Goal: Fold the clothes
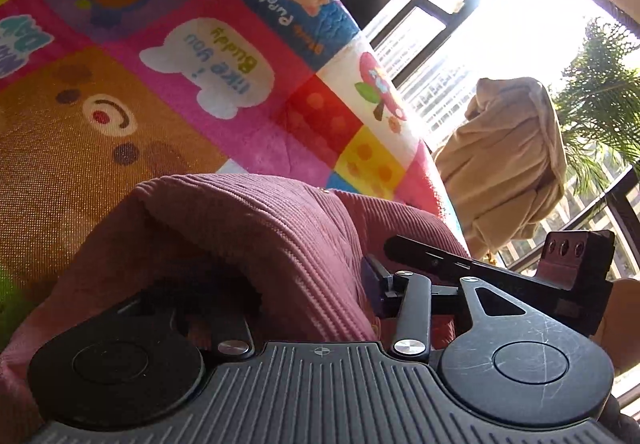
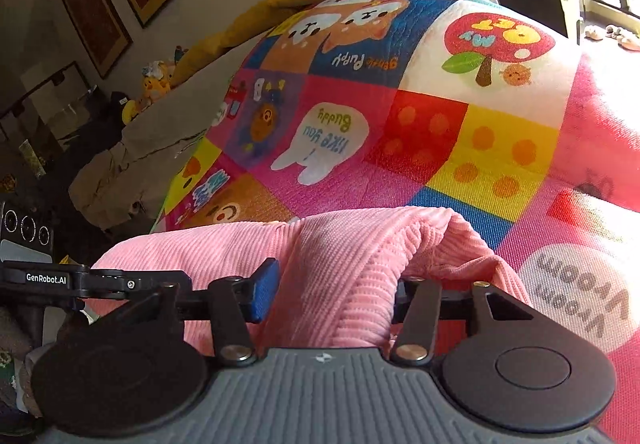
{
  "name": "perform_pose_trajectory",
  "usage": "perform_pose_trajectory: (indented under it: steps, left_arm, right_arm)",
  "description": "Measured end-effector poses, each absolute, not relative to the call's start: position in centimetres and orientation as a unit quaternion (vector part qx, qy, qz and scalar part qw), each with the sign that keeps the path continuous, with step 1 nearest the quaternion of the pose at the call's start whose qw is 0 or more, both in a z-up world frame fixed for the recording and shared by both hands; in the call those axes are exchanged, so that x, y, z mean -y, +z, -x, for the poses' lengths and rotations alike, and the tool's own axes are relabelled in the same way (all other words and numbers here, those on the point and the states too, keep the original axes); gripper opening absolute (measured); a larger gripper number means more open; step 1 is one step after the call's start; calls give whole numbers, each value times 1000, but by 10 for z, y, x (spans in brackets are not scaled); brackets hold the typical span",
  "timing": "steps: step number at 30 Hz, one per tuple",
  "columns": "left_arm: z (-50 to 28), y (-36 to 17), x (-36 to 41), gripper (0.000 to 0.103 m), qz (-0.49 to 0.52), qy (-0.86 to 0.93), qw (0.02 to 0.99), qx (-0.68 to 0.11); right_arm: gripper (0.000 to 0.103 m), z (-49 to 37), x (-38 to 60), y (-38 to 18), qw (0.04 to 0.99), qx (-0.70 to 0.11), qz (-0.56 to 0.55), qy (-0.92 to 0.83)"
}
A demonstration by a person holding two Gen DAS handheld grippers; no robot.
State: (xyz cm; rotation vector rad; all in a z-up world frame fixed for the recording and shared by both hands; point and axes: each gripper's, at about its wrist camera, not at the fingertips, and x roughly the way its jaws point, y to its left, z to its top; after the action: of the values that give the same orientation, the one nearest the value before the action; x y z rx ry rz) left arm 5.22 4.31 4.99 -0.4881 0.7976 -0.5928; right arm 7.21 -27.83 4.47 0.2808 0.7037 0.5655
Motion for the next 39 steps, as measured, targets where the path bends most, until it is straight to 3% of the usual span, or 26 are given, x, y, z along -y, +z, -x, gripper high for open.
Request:
perform_pose_trajectory:
  steps: [2, 8, 9, 12, 13, 14, 17, 22, 27, 30, 33, 36, 39]
  left_arm:
    - [-37, 62, -45, 37, 228, -305, 849, -365]
    - [19, 64, -53, 39, 187, -333, 854, -354]
    - [20, 54, -56, 47, 183, -320, 853, -369]
    - [20, 26, -64, 57, 184, -287, 843, -416]
    - [18, 18, -68, 66, 192, -280, 837, -428]
    - [16, 15, -74, 70, 211, -284, 832, -427]
    - [2, 13, -89, 96, 275, -300, 814, -414]
    - [-53, 2, -95, 96, 346, -285, 787, -424]
    - [-77, 27, -116, 96, 411, -290, 781, -370]
    - [-63, 44, -119, 97, 352, -278, 808, -382]
    - [-31, 56, -113, 97, 220, -239, 866, -380]
    - [6, 66, -105, 98, 78, -199, 907, -363]
    - [7, 79, -91, 102, 100, -236, 908, -332]
  right_arm:
    - [37, -56, 286, 56, 893, -328, -137, 277]
    - [40, -6, 304, 60, 893, -331, -117, 283]
    - [45, -2, 305, 55, 894, -339, -105, 273]
    - [59, 4, 310, 32, 893, -374, -80, 235]
    - [63, 6, 314, 28, 891, -378, -87, 236]
    - [65, 8, 317, 25, 889, -380, -97, 239]
    - [67, 8, 319, 25, 887, -380, -99, 241]
    - [76, 7, 302, 19, 893, -380, -52, 234]
    - [80, 18, 286, 16, 906, -361, 8, 222]
    - [88, 20, 295, 25, 910, -357, 22, 210]
    - [101, 25, 309, 42, 921, -337, 31, 194]
    - [103, 25, 319, 62, 936, -303, 37, 175]
    - [103, 5, 308, 74, 949, -269, 53, 153]
